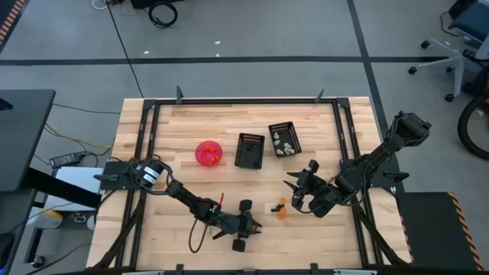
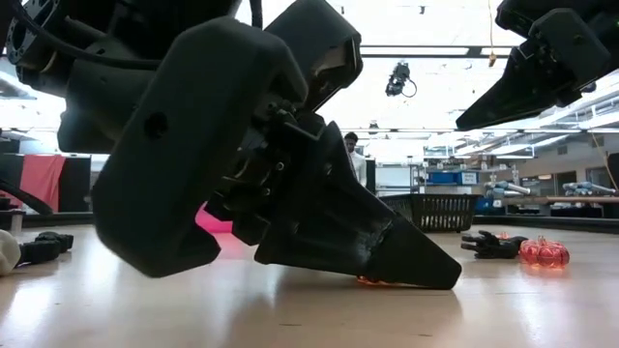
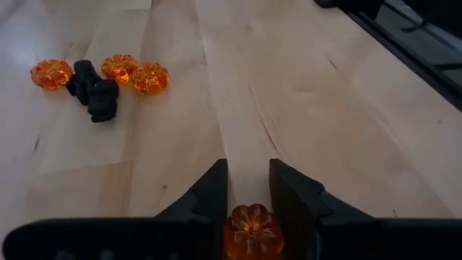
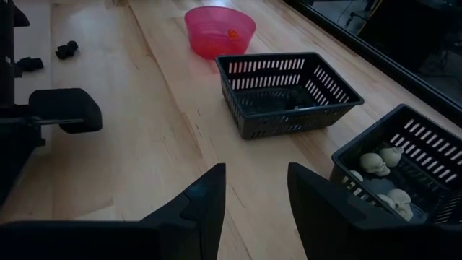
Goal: Sort Halloween decoration
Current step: Put the orange pumpkin toy into the red bowl
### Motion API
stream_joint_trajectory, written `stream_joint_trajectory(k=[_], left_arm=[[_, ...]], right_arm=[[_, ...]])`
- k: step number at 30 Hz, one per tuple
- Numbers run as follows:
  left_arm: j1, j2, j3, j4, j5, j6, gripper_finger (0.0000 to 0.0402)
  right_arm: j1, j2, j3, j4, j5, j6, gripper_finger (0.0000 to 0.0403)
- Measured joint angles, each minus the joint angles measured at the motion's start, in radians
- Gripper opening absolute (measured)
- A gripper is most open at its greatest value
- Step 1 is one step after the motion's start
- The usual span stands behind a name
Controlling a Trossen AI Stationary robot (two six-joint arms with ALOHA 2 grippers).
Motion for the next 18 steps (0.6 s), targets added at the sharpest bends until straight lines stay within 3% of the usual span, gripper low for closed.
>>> stream_joint_trajectory(k=[7, 18], left_arm=[[-0.003, -0.033, -0.002, -0.046, -0.021, 0.139, 0.0093], [-0.003, -0.169, -0.007, -0.364, -0.115, 0.267, 0.0095]], right_arm=[[0.0, 0.0, 0.0, 0.0, 0.0, -0.003, 0.0153], [0.0, 0.0, 0.0, 0.0, -0.006, -0.008, 0.0153]])
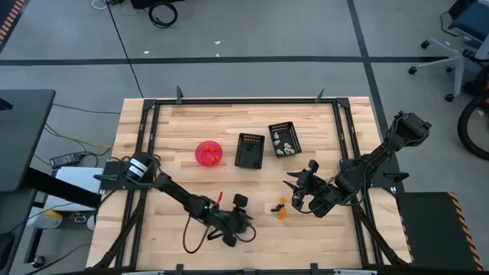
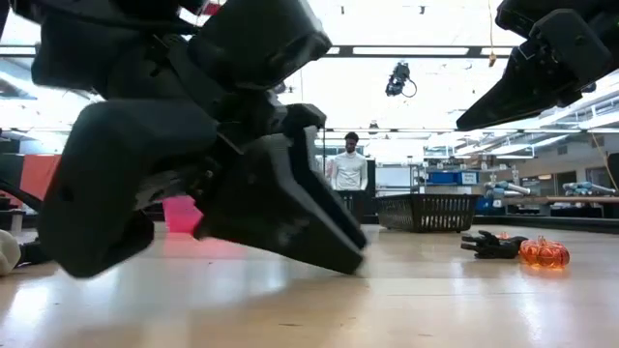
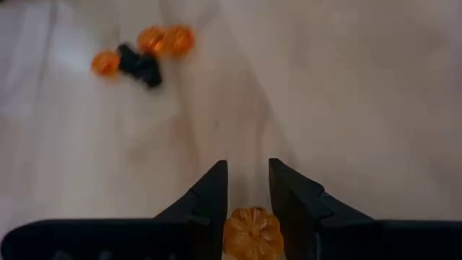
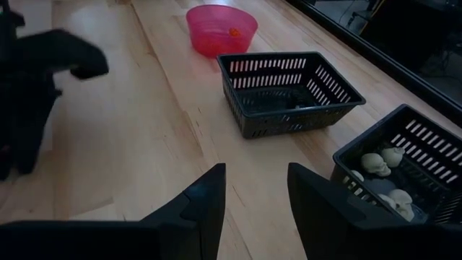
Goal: Sort Halloween decoration
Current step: Put the orange pumpkin toy into the red bowl
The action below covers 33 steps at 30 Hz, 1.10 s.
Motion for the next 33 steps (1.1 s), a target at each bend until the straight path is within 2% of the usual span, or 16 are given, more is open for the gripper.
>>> stream_joint_trajectory(k=[10, 14, 18, 25, 30, 33], left_arm=[[-0.012, -0.115, 0.0, -0.35, -0.116, -0.035, 0.0095], [-0.018, -0.152, 0.014, -0.491, -0.19, -0.061, 0.0095], [-0.018, -0.191, 0.047, -0.618, -0.307, -0.085, 0.0096], [0.018, -0.258, 0.064, -0.857, -0.542, -0.269, 0.0096], [0.087, -0.264, 0.063, -1.043, -0.563, -0.415, 0.0096], [0.144, -0.257, 0.05, -1.1, -0.564, -0.481, 0.0096]], right_arm=[[0.0, 0.0, 0.0, 0.0, -0.001, 0.0, 0.0153], [0.0, 0.0, 0.0, 0.0, -0.001, 0.0, 0.0153], [0.0, 0.0, 0.0, 0.0, -0.001, 0.0, 0.0153], [0.0, 0.0, 0.0, 0.0, -0.001, 0.0, 0.0153], [0.0, 0.0, 0.0, 0.001, -0.001, 0.0, 0.0153], [0.0, 0.0, 0.0, 0.002, -0.001, 0.001, 0.0153]])
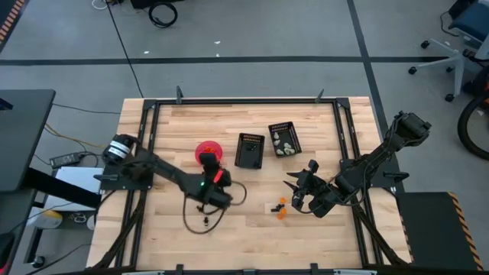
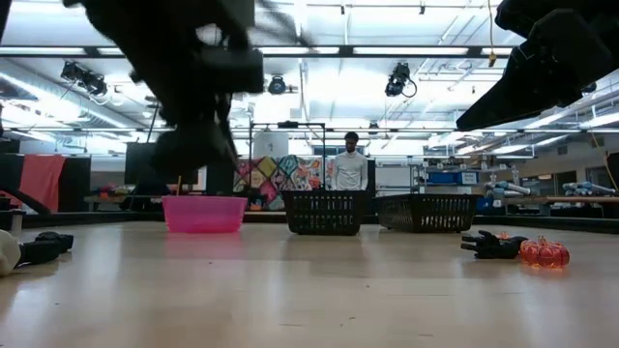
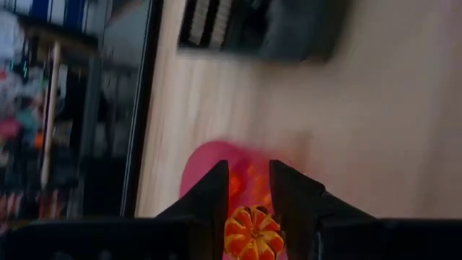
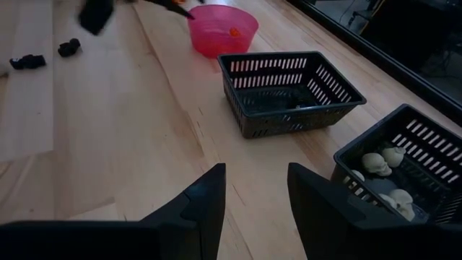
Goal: Sort Halloween decoration
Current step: Put the orange pumpkin toy into the red bowl, then put the black skeleton toy into the left black bin
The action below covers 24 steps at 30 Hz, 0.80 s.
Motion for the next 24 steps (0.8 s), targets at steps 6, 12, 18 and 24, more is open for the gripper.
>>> stream_joint_trajectory(k=[6, 12, 18, 24], left_arm=[[0.121, 0.001, -0.043, -0.008, 0.026, -0.035, 0.0096], [0.206, 0.001, -0.052, 0.011, 0.113, -0.091, 0.0097], [0.228, 0.001, -0.052, 0.016, 0.142, -0.139, 0.0131], [0.226, -0.002, -0.052, 0.031, 0.142, -0.145, 0.0174]], right_arm=[[0.0, 0.0, 0.0, 0.001, 0.0, 0.0, 0.0153], [0.0, 0.0, 0.0, 0.0, 0.0, -0.001, 0.0153], [0.0, 0.0, 0.0, -0.001, 0.0, -0.004, 0.0153], [0.0, 0.0, 0.0, -0.001, 0.0, -0.004, 0.0153]])
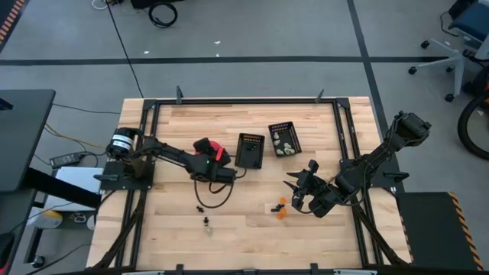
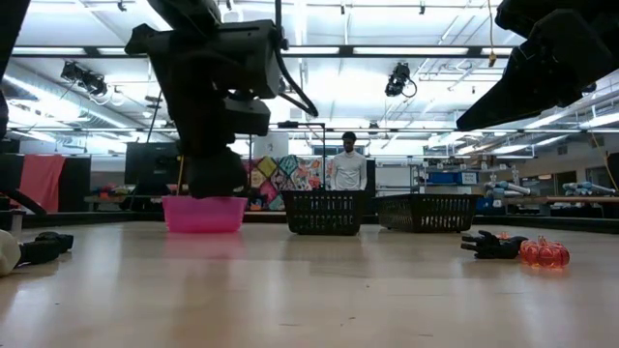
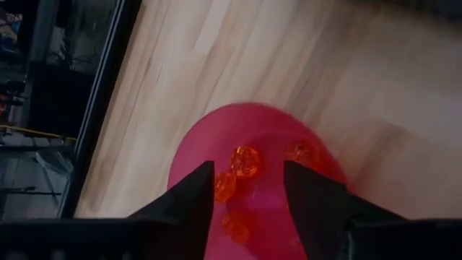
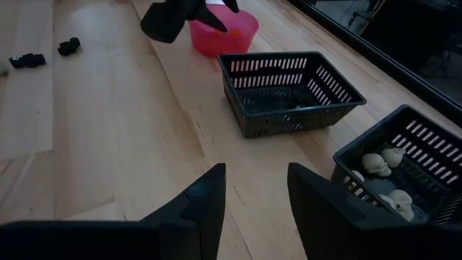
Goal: Sort Halloween decoration
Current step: Put the black skeleton toy into the left black bin
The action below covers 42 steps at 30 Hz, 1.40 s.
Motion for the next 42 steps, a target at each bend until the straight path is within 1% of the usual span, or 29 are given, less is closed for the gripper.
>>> stream_joint_trajectory(k=[4, 8, 13, 15, 17, 19, 20, 24, 25, 29, 32, 35, 37, 39, 42], left_arm=[[-0.002, 0.0, 0.0, 0.052, -0.023, -0.025, 0.0179], [-0.024, 0.0, 0.0, 0.143, -0.11, 0.007, 0.0174], [-0.07, -0.001, 0.0, 0.264, -0.261, 0.095, 0.0161], [-0.087, -0.001, 0.0, 0.351, -0.278, 0.16, 0.0158], [-0.103, -0.001, 0.0, 0.469, -0.273, 0.257, 0.0158], [-0.115, -0.001, 0.0, 0.602, -0.225, 0.364, 0.0158], [-0.118, -0.001, 0.0, 0.672, -0.177, 0.411, 0.0158], [-0.106, 0.034, 0.002, 0.935, 0.074, 0.54, 0.0158], [-0.105, 0.05, 0.002, 0.996, 0.138, 0.565, 0.0158], [-0.109, 0.119, 0.002, 1.186, 0.302, 0.649, 0.0158], [-0.121, 0.173, 0.002, 1.294, 0.427, 0.663, 0.0158], [-0.137, 0.224, 0.007, 1.379, 0.455, 0.6, 0.0158], [-0.146, 0.26, 0.039, 1.37, 0.465, 0.563, 0.0157], [-0.162, 0.298, 0.084, 1.346, 0.474, 0.558, 0.0157], [-0.191, 0.354, 0.168, 1.304, 0.477, 0.566, 0.0157]], right_arm=[[0.0, 0.0, 0.0, 0.0, 0.0, 0.0, 0.0153], [0.0, 0.0, 0.0, 0.0, 0.0, 0.0, 0.0153], [0.0, 0.0, 0.0, 0.0, 0.0, 0.0, 0.0153], [0.0, 0.0, 0.0, 0.0, 0.0, -0.001, 0.0153], [0.0, 0.0, 0.0, 0.0, 0.0, -0.001, 0.0153], [0.0, 0.0, 0.0, 0.0, 0.0, -0.001, 0.0153], [0.0, 0.0, 0.0, 0.0, 0.0, -0.001, 0.0153], [0.0, 0.0, 0.0, 0.006, 0.0, -0.001, 0.0153], [0.0, 0.0, 0.0, 0.007, 0.0, -0.001, 0.0153], [0.001, 0.0, 0.0, 0.001, 0.0, -0.006, 0.0153], [0.001, 0.0, 0.0, -0.019, 0.0, -0.011, 0.0153], [0.001, -0.001, 0.0, -0.07, -0.016, 0.018, 0.0153], [0.001, -0.001, 0.0, -0.119, -0.049, 0.057, 0.0153], [-0.005, -0.001, 0.0, -0.166, -0.078, 0.101, 0.0153], [-0.009, -0.001, 0.0, -0.208, -0.081, 0.143, 0.0153]])
